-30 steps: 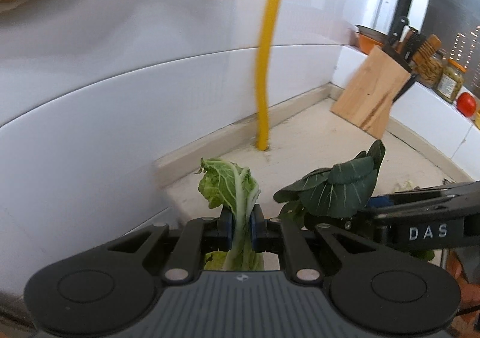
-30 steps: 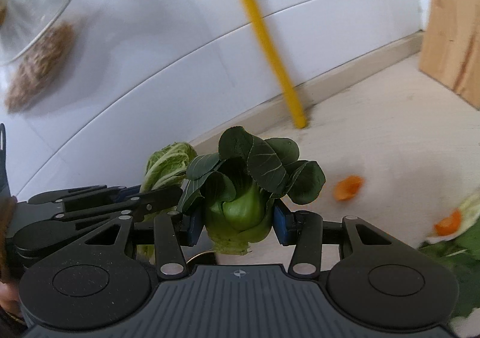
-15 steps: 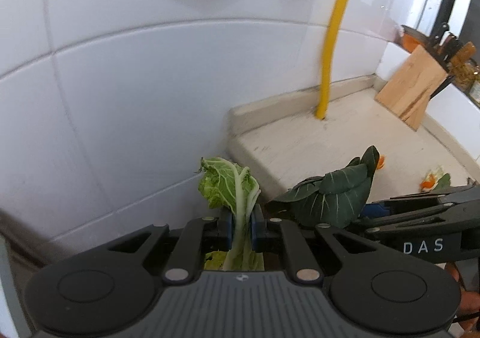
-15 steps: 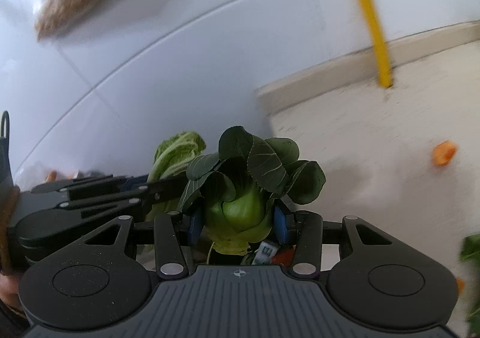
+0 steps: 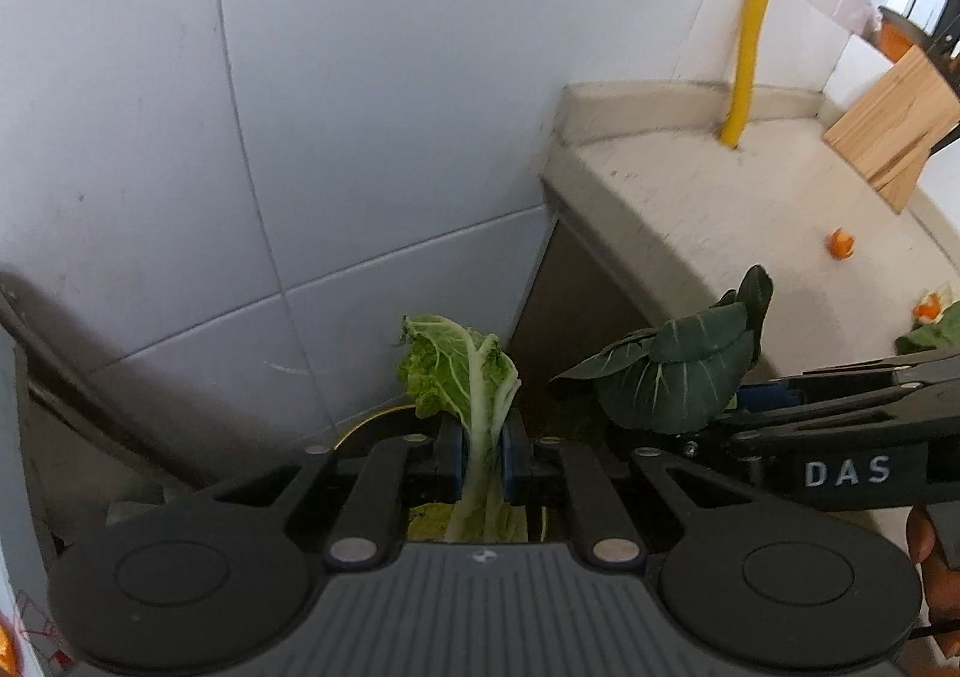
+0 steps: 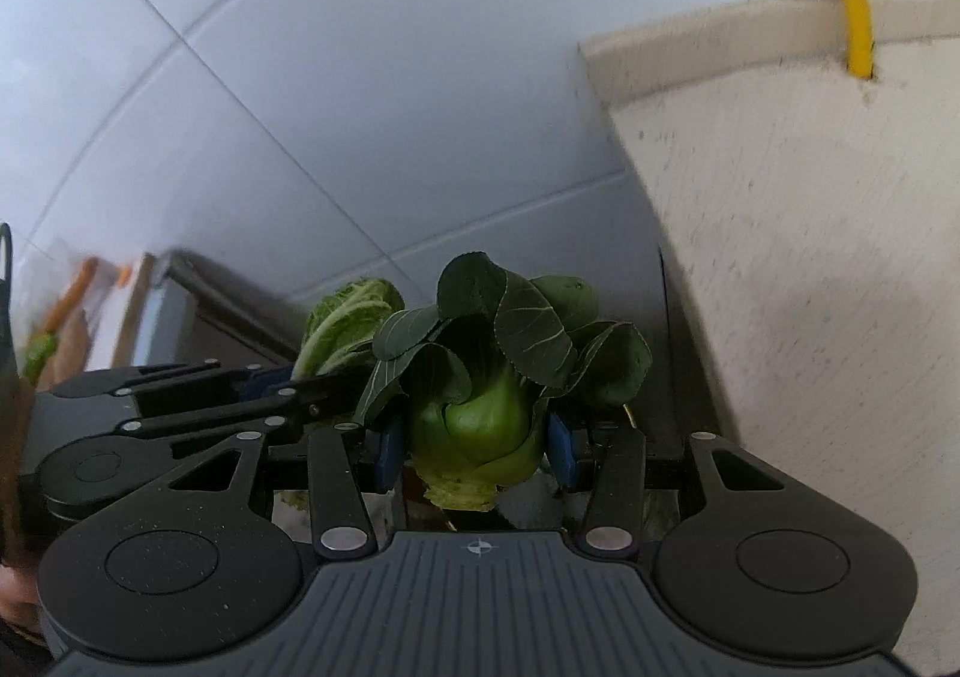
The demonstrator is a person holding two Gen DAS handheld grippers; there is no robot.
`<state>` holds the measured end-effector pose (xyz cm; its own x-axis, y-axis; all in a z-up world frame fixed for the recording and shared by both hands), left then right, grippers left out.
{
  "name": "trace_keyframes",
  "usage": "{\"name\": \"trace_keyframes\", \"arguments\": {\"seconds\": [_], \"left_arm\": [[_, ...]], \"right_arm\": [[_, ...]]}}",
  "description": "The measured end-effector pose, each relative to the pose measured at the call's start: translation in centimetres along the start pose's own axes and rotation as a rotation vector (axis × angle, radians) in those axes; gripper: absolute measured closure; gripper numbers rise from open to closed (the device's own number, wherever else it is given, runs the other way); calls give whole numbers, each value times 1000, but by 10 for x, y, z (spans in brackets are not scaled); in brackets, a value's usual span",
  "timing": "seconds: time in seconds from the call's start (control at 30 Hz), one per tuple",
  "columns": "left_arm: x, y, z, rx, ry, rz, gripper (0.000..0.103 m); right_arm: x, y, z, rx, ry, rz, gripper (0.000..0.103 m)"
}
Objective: Collect trash
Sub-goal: 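Carry the cabbage leaf and bok choy down toward the bin with both tools, then open the left and right tools over the bin to drop leaf and bok choy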
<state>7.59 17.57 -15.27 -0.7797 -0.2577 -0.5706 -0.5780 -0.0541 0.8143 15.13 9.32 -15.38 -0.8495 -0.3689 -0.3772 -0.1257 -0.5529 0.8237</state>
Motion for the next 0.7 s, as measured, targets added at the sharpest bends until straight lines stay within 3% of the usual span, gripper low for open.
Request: {"name": "trace_keyframes", "arguments": {"seconds": [0.3, 0.7], "left_arm": [[13, -18, 16, -24, 5, 51, 91], [17, -13, 23, -6, 17, 40, 88]], "right_arm": [[9, -38, -6, 44, -53, 54, 45], [15, -44, -7, 73, -97, 35, 43]]}}
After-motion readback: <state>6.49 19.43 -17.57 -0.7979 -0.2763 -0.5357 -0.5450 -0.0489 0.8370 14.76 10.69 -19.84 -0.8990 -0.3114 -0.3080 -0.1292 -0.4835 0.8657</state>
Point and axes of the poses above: each gripper's, at about its wrist camera, not at the fingertips, and y roughly against the way its jaws point, z to its left, x to its underside, the point moved 9 cm from there along -y, roughly the way its jaws point, and after that the axes turned 6 degrees about -y, right-handed, at the moved point
